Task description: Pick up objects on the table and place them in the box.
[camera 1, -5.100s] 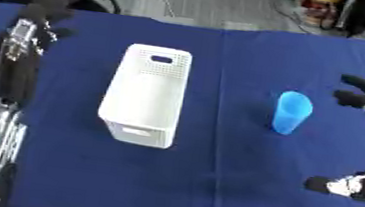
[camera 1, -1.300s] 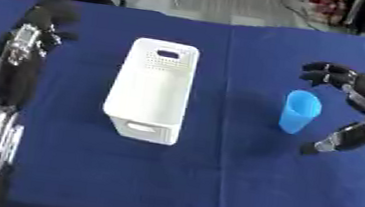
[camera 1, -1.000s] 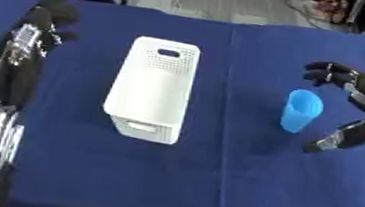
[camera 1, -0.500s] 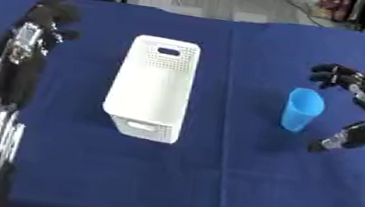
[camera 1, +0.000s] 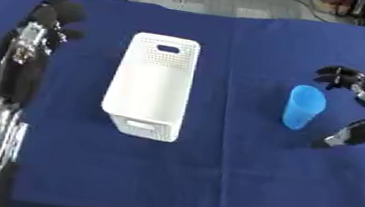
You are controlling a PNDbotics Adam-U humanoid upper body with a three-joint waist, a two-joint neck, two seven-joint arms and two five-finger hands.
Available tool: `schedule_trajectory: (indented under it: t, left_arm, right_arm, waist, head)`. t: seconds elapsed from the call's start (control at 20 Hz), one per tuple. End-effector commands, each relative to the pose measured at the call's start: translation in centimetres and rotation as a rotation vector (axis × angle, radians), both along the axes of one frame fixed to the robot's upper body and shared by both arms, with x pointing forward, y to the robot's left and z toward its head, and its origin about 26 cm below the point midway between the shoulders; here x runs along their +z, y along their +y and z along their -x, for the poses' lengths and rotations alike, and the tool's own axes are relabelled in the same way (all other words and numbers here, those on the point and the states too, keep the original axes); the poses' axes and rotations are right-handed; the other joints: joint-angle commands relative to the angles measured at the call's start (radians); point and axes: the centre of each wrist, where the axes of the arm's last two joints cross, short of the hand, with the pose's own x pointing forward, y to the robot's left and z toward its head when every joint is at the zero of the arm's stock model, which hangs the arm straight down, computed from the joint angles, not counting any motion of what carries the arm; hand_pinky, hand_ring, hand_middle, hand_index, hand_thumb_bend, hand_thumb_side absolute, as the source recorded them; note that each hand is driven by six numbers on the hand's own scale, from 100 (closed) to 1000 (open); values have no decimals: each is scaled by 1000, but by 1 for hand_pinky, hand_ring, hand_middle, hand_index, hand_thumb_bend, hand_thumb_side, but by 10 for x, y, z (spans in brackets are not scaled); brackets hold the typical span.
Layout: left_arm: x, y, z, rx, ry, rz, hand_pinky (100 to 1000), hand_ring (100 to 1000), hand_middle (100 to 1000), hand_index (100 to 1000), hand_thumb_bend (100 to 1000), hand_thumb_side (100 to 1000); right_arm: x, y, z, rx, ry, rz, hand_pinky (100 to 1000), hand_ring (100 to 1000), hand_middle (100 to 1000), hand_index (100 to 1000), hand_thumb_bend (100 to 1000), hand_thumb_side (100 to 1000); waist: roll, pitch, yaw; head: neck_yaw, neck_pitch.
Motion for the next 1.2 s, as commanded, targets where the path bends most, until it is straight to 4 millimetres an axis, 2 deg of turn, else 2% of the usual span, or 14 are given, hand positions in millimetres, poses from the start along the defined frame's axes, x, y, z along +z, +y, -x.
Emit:
schedule_trajectory:
  t: [0.05,0.35,1.2]
  left_arm:
    - [8,-2,0,-10,-29,-11,798,872,987,831,100,1000]
    - [9,-3,-1,-16,-30,-14,799,872,987,830,100,1000]
    - [8,-4,-1,-28,-24,-21,801,872,988,827,100,1000]
  right_arm:
    - [9,-5,-4,-2,-27,19,731,699,897,875,988,436]
    - [8,-7,0,15,-34,14,731,696,897,875,982,443]
    - [20,11,0,81,-53,-17,726,687,891,871,989,455]
  waist:
    - [-1,-7,2]
    - [0,-4,4]
    - [-1,-8,7]
  head:
    - [-12,-4]
    - [-11,-4]
    - [-12,-4]
